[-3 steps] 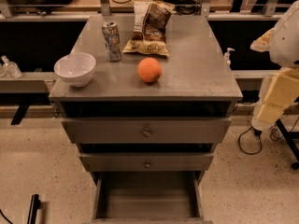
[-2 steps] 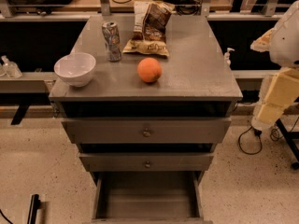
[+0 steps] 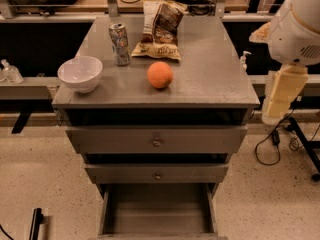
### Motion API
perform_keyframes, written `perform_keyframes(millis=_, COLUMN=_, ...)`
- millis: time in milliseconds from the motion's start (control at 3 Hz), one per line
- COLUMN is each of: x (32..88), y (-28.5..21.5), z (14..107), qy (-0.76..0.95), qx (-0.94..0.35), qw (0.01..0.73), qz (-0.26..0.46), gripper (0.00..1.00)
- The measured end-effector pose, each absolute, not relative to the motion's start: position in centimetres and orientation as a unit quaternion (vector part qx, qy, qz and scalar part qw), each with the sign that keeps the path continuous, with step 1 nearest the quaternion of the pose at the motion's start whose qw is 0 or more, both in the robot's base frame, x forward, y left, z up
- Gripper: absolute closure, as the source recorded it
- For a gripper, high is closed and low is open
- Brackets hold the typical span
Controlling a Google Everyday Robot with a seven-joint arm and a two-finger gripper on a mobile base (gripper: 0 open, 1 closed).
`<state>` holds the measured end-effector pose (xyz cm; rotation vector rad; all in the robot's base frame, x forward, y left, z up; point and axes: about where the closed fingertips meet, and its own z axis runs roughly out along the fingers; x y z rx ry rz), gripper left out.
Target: Place brown chip bag into bottom drawer
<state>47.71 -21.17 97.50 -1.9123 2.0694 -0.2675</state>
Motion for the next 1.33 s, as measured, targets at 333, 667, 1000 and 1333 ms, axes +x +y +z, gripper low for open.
perform_keyframes(millis=333, x=53.0, y=-19.9, z=97.4, qy=0.645, qx=-0.73, qw=0.171, qz=-0.146, gripper=0.0)
perform_keyframes(millis=667, x=53.7, y=-19.7, z=97.7, qy=0.607, qx=-0.758, qw=0.175, qz=-0.164, gripper=0.0)
perform_keyframes(millis=1000, x=53.6, y=-19.8, z=97.7, qy=0.607, qx=-0.758, qw=0.174, qz=-0.164, gripper=0.0)
perform_keyframes(millis=1333, x=55.9, y=-19.4, z=97.1, qy=0.575, qx=-0.78, qw=0.154, qz=-0.191, gripper=0.0)
